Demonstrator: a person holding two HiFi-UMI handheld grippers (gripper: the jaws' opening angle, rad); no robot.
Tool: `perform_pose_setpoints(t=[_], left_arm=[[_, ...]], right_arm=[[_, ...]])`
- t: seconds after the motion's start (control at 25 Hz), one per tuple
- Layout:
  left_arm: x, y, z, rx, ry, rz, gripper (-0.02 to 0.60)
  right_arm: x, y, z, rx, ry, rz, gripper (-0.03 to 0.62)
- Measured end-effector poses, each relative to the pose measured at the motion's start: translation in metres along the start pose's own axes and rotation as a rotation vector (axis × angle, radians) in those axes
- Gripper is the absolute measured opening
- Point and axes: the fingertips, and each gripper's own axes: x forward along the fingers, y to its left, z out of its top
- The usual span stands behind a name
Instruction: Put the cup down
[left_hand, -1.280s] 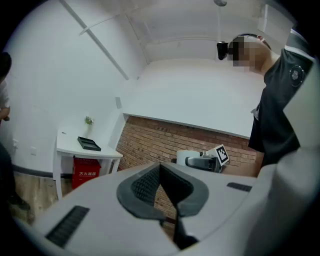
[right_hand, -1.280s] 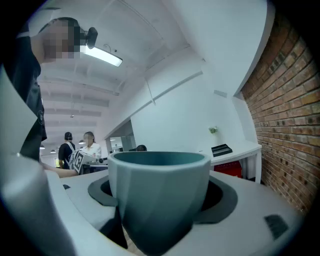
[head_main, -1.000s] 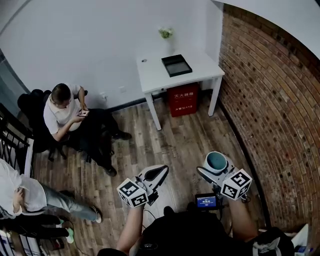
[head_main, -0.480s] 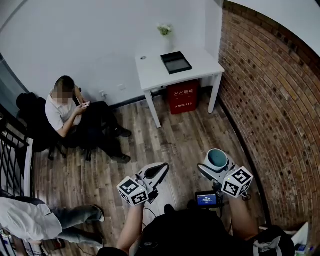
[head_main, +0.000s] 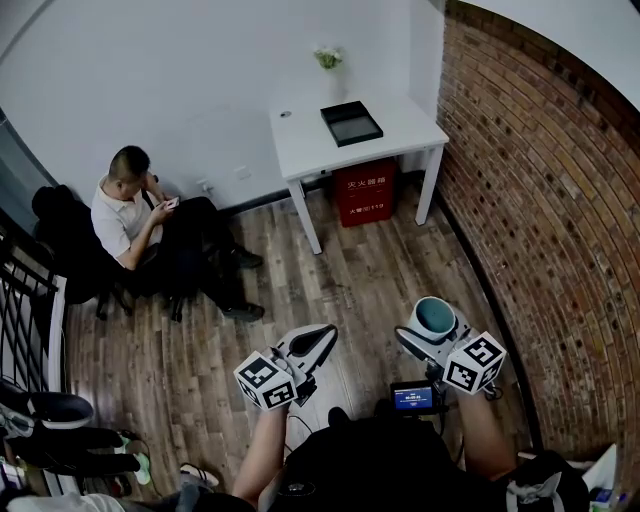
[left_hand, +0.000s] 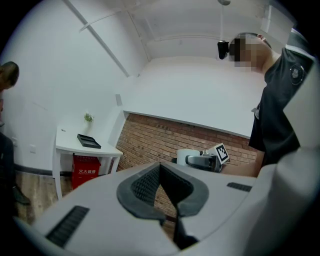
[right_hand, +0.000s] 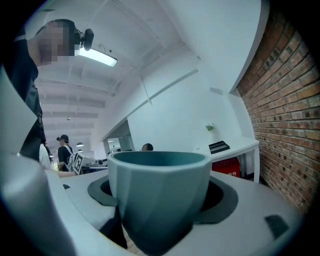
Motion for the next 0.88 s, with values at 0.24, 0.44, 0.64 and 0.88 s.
perform_pose_setpoints(t=[0.24,0.44,0.64,0.88], left_arm=[[0.005,-0.001,0.000,-0.003,0.003,-0.001,0.006],[0.021,-0.001,-0.003,-0.012,0.007,0.012,0.006],[0.048,-0.003,-0.003,-0.008,0.001,0.024,0.007],[0.069,0.009,-0.009,-0.004,0.032,0.042,0.006]], right_arm=[[-0.005,-0.007,-0.001,0.009,0.004,-0.007,0.410],[-0.015,-0.023,-0.002,0.021,0.008,-0.014,0.410],[-0.029,-0.056,0.000,0.037,0.006,-0.023,0.410],[-0.025,-0.093,-0.002,0.082,-0.001,-0.032,0.410]])
